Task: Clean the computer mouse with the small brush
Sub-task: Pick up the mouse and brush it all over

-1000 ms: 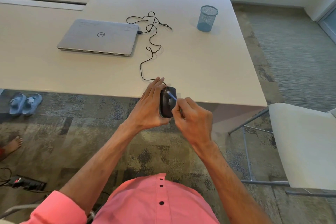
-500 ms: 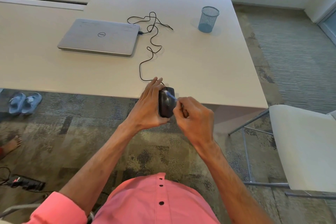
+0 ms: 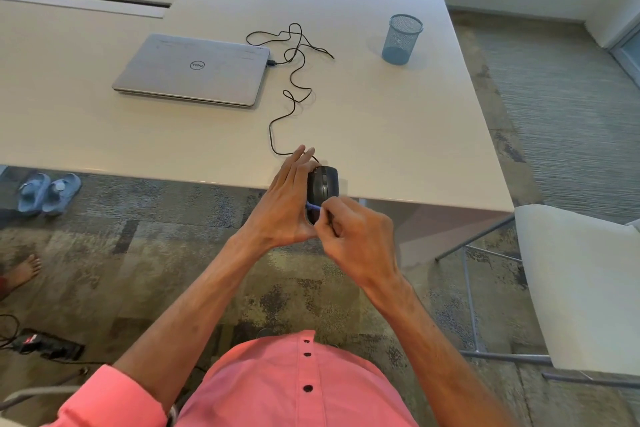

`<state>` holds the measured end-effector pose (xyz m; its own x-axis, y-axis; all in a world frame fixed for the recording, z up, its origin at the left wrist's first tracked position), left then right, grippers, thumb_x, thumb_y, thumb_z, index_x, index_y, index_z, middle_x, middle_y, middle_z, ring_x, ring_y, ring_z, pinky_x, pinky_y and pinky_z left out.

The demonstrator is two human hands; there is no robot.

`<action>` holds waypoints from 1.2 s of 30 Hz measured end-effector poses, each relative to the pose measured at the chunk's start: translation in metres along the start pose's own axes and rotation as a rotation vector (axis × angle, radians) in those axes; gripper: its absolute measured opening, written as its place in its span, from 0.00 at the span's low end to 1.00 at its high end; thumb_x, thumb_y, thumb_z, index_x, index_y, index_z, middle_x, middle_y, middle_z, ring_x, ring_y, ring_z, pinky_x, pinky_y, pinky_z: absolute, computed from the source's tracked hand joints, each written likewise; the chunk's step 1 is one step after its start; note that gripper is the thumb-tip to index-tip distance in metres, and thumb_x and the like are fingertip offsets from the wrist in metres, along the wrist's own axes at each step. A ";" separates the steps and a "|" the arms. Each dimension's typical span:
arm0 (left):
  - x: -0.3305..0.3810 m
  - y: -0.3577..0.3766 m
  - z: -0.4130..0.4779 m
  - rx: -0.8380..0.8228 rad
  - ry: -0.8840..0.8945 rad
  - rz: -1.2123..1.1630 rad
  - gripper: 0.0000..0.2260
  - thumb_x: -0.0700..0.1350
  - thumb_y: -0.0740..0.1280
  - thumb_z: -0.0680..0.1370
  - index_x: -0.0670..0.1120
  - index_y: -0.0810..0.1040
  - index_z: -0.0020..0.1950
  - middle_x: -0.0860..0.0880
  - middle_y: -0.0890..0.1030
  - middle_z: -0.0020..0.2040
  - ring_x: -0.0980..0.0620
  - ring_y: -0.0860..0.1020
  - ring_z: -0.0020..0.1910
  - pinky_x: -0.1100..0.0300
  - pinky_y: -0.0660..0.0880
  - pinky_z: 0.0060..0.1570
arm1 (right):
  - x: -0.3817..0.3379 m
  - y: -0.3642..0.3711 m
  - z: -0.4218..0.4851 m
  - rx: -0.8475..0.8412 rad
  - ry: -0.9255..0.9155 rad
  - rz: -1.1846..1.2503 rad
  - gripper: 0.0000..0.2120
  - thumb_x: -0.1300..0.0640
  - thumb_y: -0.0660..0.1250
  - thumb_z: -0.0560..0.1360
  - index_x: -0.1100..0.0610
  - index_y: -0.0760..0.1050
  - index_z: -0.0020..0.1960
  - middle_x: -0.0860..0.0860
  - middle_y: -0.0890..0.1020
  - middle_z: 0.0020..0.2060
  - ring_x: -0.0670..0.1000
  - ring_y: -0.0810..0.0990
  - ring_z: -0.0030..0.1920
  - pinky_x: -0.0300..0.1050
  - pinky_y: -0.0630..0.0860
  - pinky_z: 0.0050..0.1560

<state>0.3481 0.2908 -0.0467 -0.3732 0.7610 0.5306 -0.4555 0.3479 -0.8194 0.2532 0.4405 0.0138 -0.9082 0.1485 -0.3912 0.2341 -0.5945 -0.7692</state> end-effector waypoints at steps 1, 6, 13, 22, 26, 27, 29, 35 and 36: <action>-0.001 0.000 0.000 0.003 -0.006 0.004 0.51 0.68 0.75 0.75 0.40 0.61 0.88 0.45 0.55 0.93 0.49 0.46 0.94 0.48 0.52 0.92 | 0.002 -0.002 0.001 0.031 0.016 0.001 0.07 0.60 0.75 0.81 0.56 0.83 0.44 0.46 0.83 0.35 0.46 0.74 0.29 0.42 0.76 0.28; -0.004 -0.001 0.004 0.004 -0.010 0.021 0.57 0.61 0.87 0.69 0.42 0.61 0.88 0.46 0.56 0.93 0.50 0.46 0.94 0.51 0.53 0.91 | 0.018 -0.010 0.013 0.201 0.065 -0.105 0.06 0.60 0.74 0.83 0.57 0.84 0.46 0.48 0.82 0.35 0.49 0.75 0.27 0.41 0.71 0.27; 0.004 0.000 0.006 0.005 0.005 0.001 0.54 0.62 0.86 0.70 0.42 0.62 0.86 0.45 0.57 0.92 0.49 0.46 0.94 0.55 0.51 0.89 | 0.026 0.000 0.016 0.141 -0.091 -0.266 0.09 0.59 0.69 0.83 0.57 0.83 0.44 0.49 0.80 0.33 0.51 0.72 0.25 0.41 0.63 0.30; 0.002 -0.003 0.005 -0.025 0.003 -0.013 0.51 0.60 0.84 0.70 0.43 0.64 0.85 0.46 0.58 0.92 0.50 0.46 0.94 0.48 0.56 0.91 | 0.025 0.007 0.009 0.015 -0.189 -0.327 0.10 0.64 0.80 0.73 0.57 0.87 0.54 0.48 0.82 0.37 0.51 0.78 0.29 0.43 0.69 0.31; 0.006 0.001 0.004 -0.036 0.018 -0.010 0.49 0.58 0.82 0.73 0.40 0.64 0.85 0.44 0.59 0.91 0.47 0.47 0.94 0.45 0.56 0.91 | 0.020 0.007 0.008 -0.118 -0.236 -0.213 0.06 0.63 0.78 0.76 0.55 0.86 0.50 0.48 0.83 0.38 0.52 0.83 0.34 0.46 0.75 0.34; 0.008 0.001 0.005 -0.031 0.017 -0.010 0.48 0.59 0.80 0.74 0.40 0.64 0.85 0.44 0.59 0.91 0.47 0.47 0.94 0.46 0.56 0.91 | 0.019 0.006 0.007 -0.155 -0.233 -0.176 0.03 0.62 0.76 0.77 0.54 0.85 0.48 0.47 0.83 0.37 0.52 0.83 0.34 0.46 0.77 0.34; 0.010 0.000 0.006 -0.022 0.005 -0.013 0.47 0.63 0.75 0.74 0.41 0.64 0.85 0.45 0.58 0.92 0.49 0.46 0.94 0.47 0.55 0.91 | 0.019 0.004 0.004 -0.158 -0.178 -0.113 0.06 0.58 0.72 0.78 0.54 0.83 0.43 0.47 0.81 0.35 0.50 0.79 0.32 0.47 0.77 0.32; 0.005 0.001 0.007 -0.022 -0.006 -0.009 0.54 0.64 0.83 0.70 0.43 0.62 0.86 0.47 0.58 0.92 0.50 0.47 0.94 0.47 0.56 0.91 | 0.031 -0.009 0.004 0.115 -0.038 -0.077 0.05 0.58 0.73 0.82 0.55 0.87 0.49 0.46 0.83 0.38 0.48 0.76 0.28 0.45 0.75 0.28; 0.005 0.002 0.007 -0.021 -0.007 -0.005 0.55 0.61 0.85 0.69 0.43 0.62 0.86 0.47 0.58 0.92 0.49 0.47 0.94 0.46 0.58 0.90 | 0.034 -0.011 0.006 0.148 -0.027 -0.084 0.05 0.58 0.72 0.83 0.55 0.88 0.52 0.47 0.84 0.39 0.49 0.76 0.28 0.45 0.75 0.27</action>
<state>0.3402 0.2912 -0.0442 -0.3770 0.7552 0.5363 -0.4407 0.3630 -0.8210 0.2175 0.4469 0.0117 -0.9319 0.1822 -0.3137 0.1057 -0.6909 -0.7152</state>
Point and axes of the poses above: each hand's wrist, its own z-axis towards the middle knuckle, its own y-axis out of the palm, x = y × z, the point moved 2 cm from there along z, towards the middle knuckle
